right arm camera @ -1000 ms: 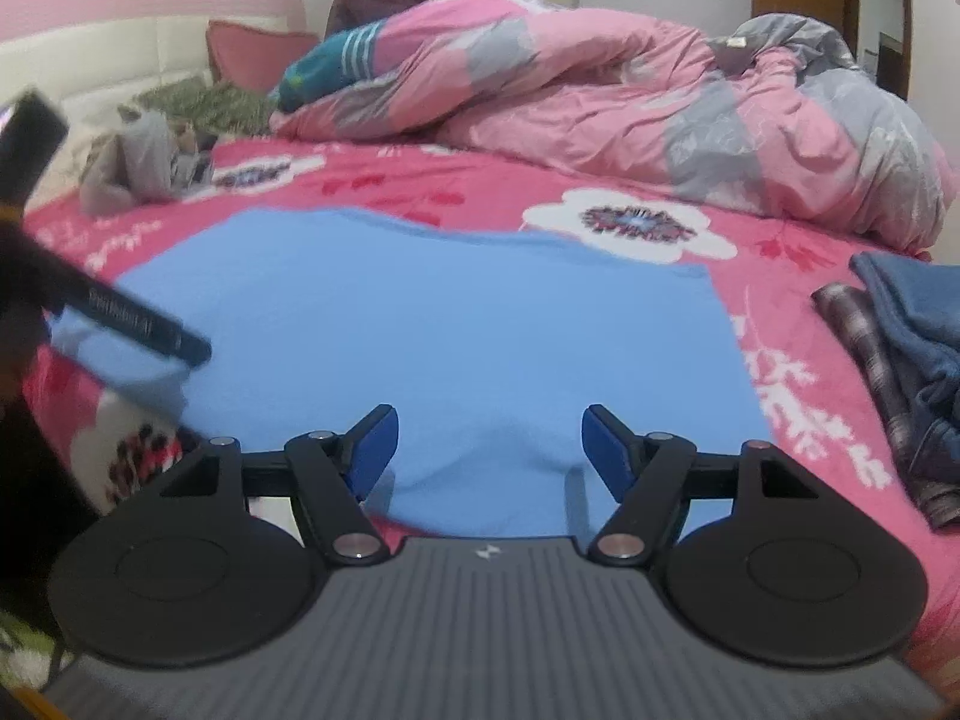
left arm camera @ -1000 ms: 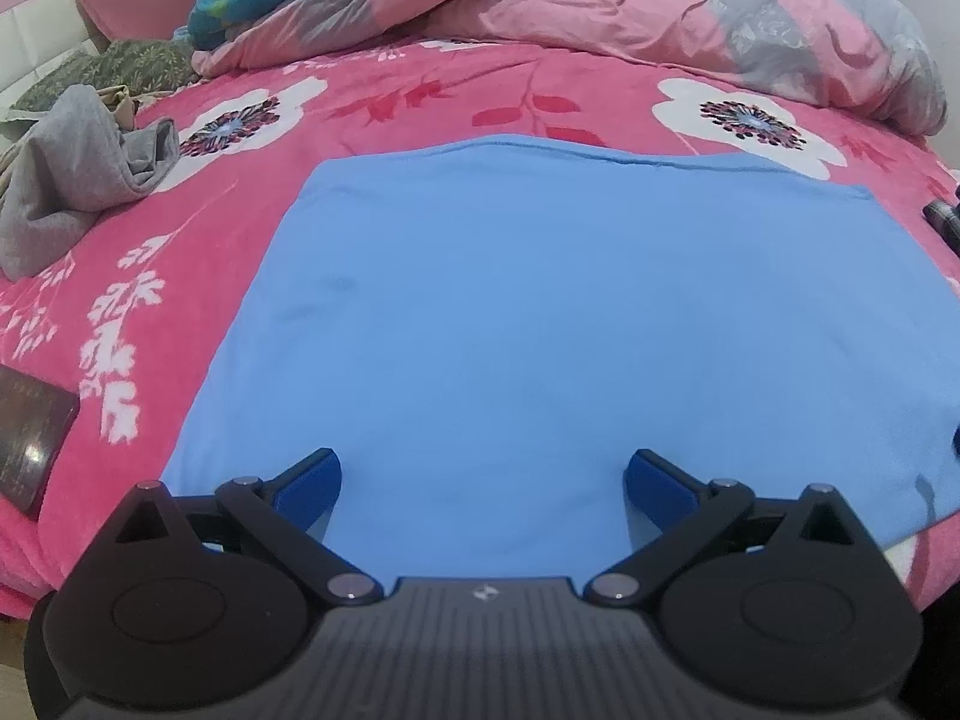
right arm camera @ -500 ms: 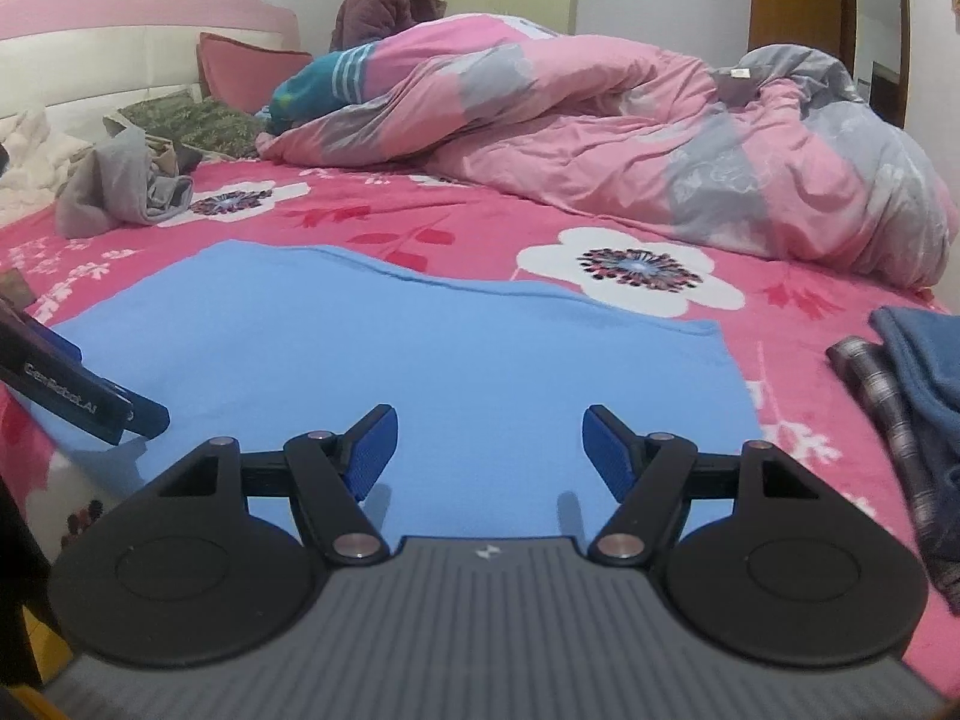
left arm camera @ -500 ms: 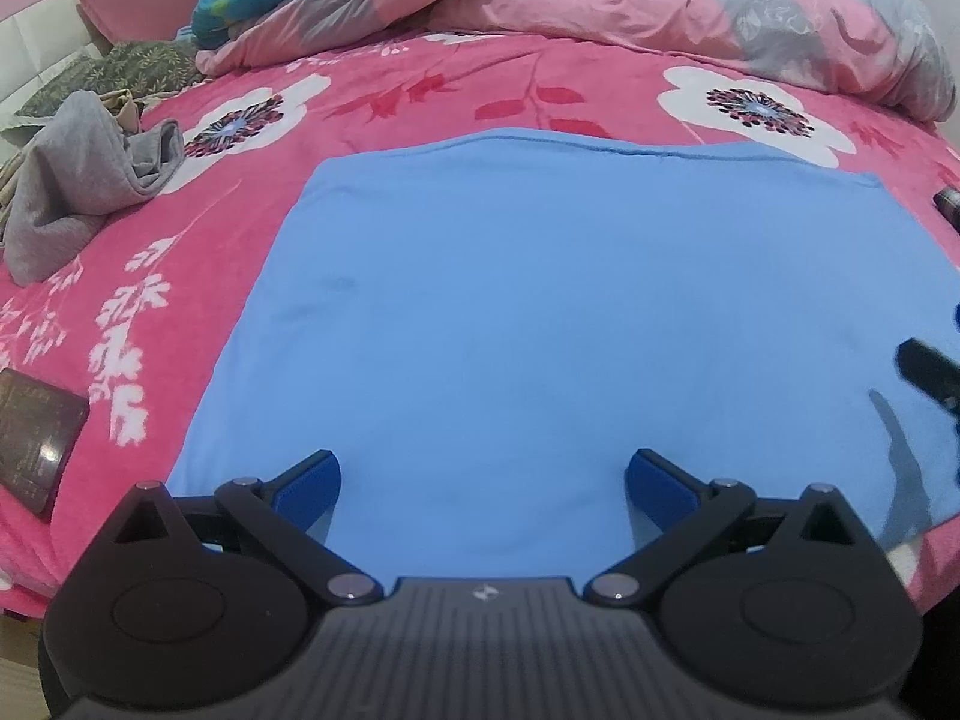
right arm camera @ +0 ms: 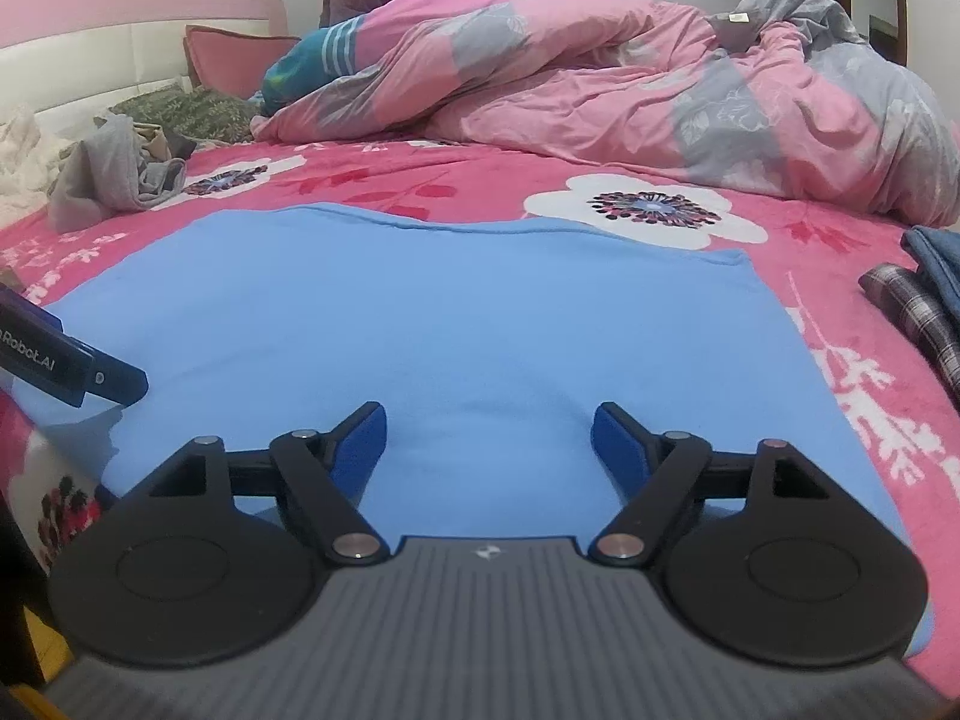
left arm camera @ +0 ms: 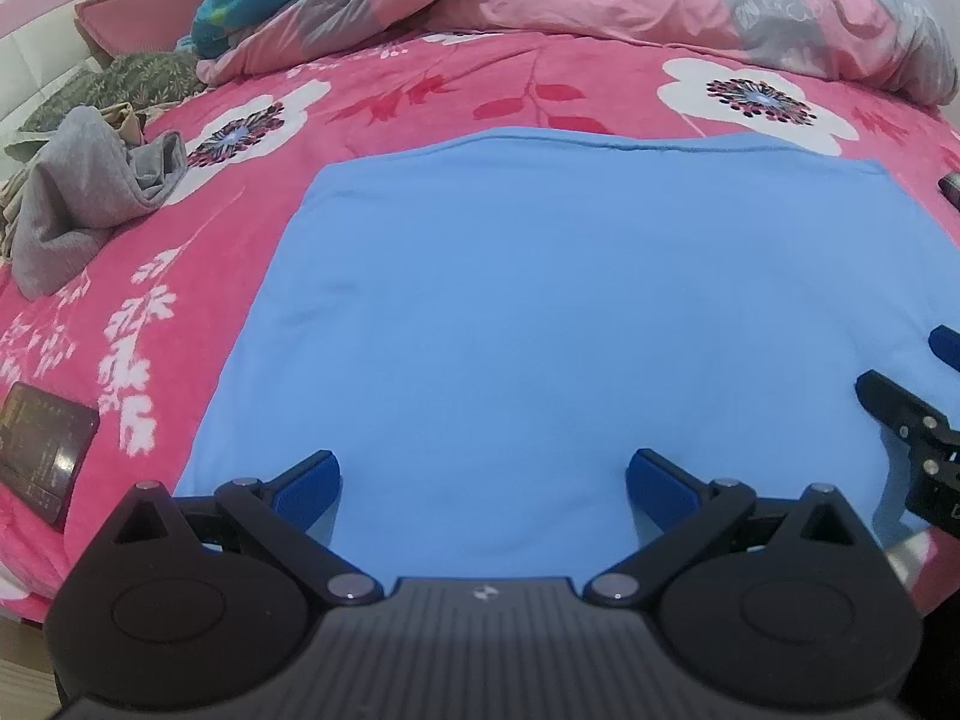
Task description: Fold clothes
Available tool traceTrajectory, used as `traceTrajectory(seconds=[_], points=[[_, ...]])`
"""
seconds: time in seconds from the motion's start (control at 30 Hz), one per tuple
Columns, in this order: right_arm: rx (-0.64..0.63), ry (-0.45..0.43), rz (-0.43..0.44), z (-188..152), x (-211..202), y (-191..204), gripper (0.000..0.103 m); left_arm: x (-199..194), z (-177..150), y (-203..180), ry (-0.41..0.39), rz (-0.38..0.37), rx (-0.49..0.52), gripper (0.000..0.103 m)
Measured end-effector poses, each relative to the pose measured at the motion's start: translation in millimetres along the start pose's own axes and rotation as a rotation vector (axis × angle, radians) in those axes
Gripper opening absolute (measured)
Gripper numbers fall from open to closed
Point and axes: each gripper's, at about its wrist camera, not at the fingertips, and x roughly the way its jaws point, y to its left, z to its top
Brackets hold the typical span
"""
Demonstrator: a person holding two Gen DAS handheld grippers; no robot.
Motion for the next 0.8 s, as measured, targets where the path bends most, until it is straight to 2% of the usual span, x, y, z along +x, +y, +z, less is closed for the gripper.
traceTrajectory(seconds=[0.43, 0.8], points=[[0.000, -0.007, 0.002, -3, 2, 3, 0.084, -1, 1, -6, -0.003, 0.030, 0.022, 0.103], [0.004, -0.011, 0.011, -4, 1, 2, 0.085, -11, 5, -5, -0.048, 0.059, 0.058, 0.103]])
